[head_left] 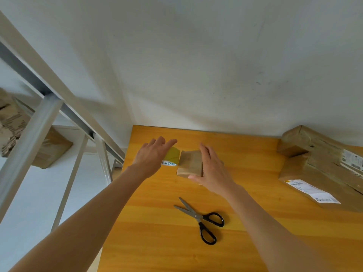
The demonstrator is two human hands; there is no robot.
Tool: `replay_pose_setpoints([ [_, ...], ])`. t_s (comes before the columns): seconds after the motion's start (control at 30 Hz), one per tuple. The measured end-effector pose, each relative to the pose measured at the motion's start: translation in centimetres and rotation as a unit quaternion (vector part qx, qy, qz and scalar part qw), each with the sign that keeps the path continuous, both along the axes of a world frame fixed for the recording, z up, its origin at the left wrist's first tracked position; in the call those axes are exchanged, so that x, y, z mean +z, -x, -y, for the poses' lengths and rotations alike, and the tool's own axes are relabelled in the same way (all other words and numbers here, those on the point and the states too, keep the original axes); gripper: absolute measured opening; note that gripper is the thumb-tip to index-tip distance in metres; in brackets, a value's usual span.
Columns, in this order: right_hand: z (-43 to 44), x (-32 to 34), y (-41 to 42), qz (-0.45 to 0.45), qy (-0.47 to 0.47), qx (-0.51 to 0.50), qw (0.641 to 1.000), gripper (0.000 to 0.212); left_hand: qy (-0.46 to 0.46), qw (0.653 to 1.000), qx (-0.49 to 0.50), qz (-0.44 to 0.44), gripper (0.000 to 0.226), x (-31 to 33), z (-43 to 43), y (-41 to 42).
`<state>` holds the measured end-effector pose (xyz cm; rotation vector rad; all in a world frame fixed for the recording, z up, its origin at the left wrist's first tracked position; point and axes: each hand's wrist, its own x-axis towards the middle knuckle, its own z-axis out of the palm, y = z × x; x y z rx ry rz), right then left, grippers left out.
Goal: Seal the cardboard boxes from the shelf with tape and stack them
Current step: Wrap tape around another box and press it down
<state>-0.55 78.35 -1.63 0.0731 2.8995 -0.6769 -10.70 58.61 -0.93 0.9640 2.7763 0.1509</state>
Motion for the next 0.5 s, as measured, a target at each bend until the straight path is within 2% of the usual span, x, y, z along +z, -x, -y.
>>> replay_pose_setpoints([
  [0.1, -0.3, 0.2, -0.6, -0.012, 0.026, -0.023, 0.999, 0.096, -0.019, 0.999, 0.03, -0.023, 0.087, 1.1, -0.2, -0.2],
  [0.2, -0.9, 0.0, -1.2, -0.024, 0.037, -0.024, 0.999, 0.084, -0.042, 0.998, 0.047, -0.027, 0.075, 1.8, -0.8, -0.9],
  [0.3, -2.2, -0.2, -1.8, -0.014, 0.041, -0.03, 0.999, 0.083, -0.149, 0.985, 0.09, 0.003, 0.059, 2.2, -1.1, -1.5],
  [0.37, -3.2, -0.4, -2.5, 0.0, 0.041, -0.037, 0.998, 0.085, -0.201, 0.976, 0.081, 0.021, 0.049, 2.3, -1.5, -2.1],
  [0.5, -4.5, -1.0, -3.7, 0.015, 0.046, -0.037, 0.998, 0.084, -0.14, 0.99, 0.008, -0.008, 0.053, 2.3, -2.4, -2.8],
])
